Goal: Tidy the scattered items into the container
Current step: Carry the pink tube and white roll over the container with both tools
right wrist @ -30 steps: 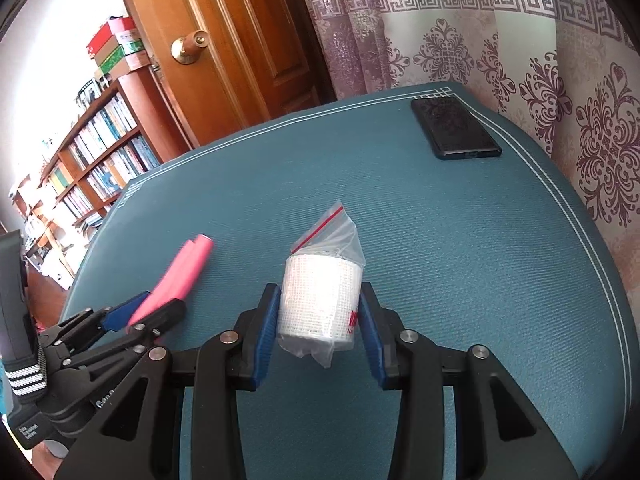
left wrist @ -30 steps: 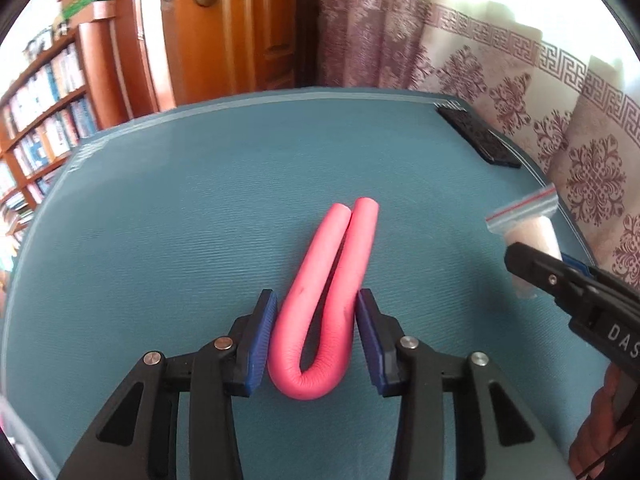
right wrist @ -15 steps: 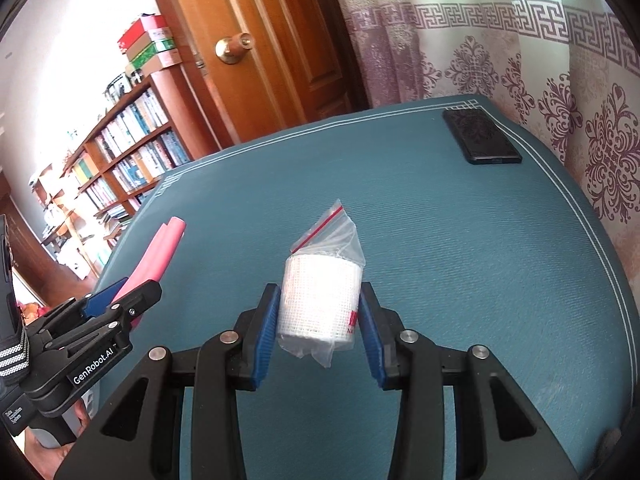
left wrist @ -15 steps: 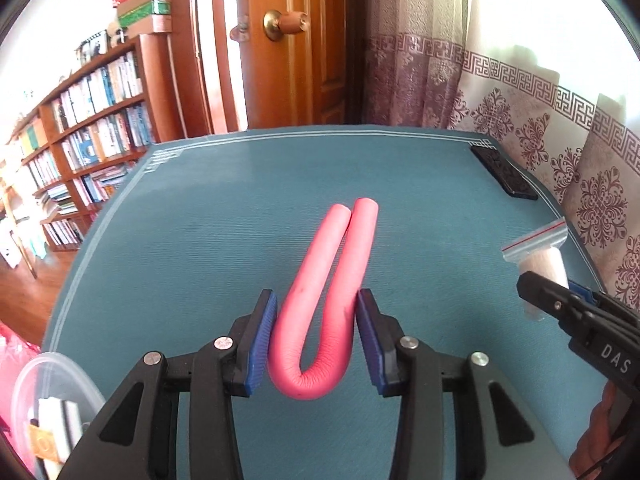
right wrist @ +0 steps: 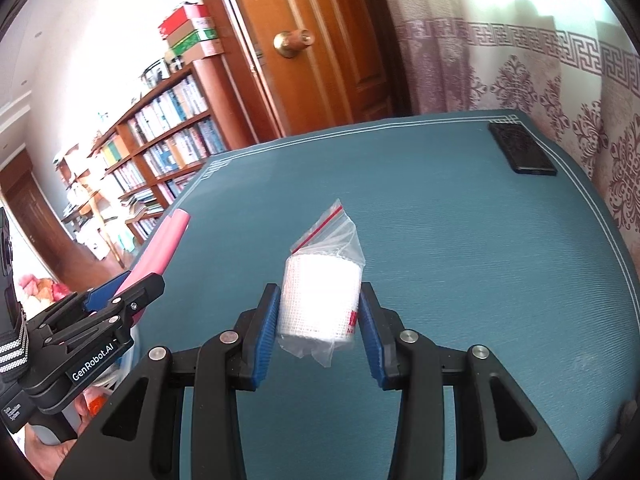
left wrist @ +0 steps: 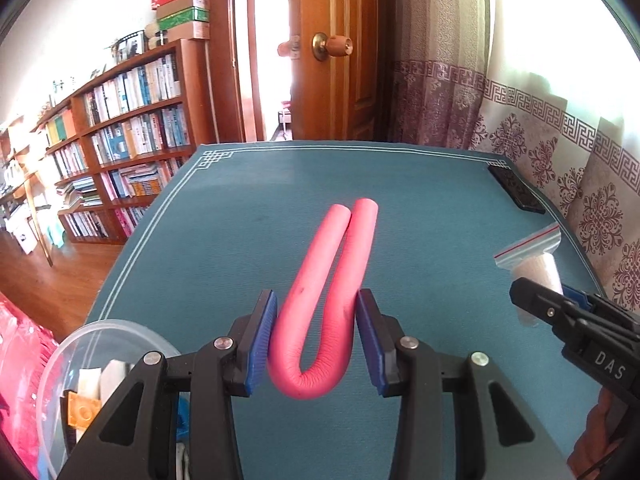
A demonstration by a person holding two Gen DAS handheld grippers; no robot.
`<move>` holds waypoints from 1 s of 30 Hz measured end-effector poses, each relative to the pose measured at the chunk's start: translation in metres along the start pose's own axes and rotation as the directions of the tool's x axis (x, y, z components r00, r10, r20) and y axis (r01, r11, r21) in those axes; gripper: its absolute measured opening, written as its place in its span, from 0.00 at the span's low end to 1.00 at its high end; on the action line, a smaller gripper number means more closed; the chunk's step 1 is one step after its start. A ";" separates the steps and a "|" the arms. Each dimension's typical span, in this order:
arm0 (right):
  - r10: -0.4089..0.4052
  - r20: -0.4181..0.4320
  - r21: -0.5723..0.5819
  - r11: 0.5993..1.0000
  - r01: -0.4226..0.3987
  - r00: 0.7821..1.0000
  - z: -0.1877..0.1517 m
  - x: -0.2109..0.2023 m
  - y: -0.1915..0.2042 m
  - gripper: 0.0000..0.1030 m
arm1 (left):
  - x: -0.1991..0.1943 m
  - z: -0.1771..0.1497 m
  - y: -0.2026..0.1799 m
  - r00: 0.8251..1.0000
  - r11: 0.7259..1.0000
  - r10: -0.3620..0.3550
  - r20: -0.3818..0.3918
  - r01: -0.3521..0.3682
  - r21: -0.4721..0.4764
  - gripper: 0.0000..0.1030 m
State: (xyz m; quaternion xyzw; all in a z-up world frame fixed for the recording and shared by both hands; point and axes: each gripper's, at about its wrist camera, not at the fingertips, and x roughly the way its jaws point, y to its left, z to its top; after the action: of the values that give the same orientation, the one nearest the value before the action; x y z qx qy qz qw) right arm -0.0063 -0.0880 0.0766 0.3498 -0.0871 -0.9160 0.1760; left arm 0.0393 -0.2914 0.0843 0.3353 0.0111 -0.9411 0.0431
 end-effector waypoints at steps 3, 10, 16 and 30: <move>0.016 -0.001 -0.019 1.000 -0.016 1.000 -0.003 -0.002 0.013 0.41 | -0.008 -0.004 0.009 1.000 1.000 0.009 0.012 -0.008 -0.013 0.44; 0.053 -0.013 -0.062 0.997 -0.054 0.999 -0.011 -0.005 0.043 0.41 | -0.023 -0.013 0.030 0.999 0.999 0.030 0.030 -0.029 -0.045 0.44; 0.089 -0.031 -0.088 0.992 -0.091 0.996 -0.018 -0.004 0.068 0.41 | -0.031 -0.020 0.051 0.998 0.996 0.054 0.031 -0.052 -0.070 0.44; 0.166 -0.083 -0.187 0.966 -0.179 0.983 -0.039 0.002 0.134 0.41 | -0.059 -0.047 0.117 0.989 0.981 0.149 0.025 -0.145 -0.131 0.44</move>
State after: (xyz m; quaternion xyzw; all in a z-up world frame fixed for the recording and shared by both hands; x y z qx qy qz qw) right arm 0.0541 -0.2141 0.0843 0.3524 -0.0216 -0.8892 0.2910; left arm 0.1253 -0.4016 0.0863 0.3152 0.0461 -0.9384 0.1340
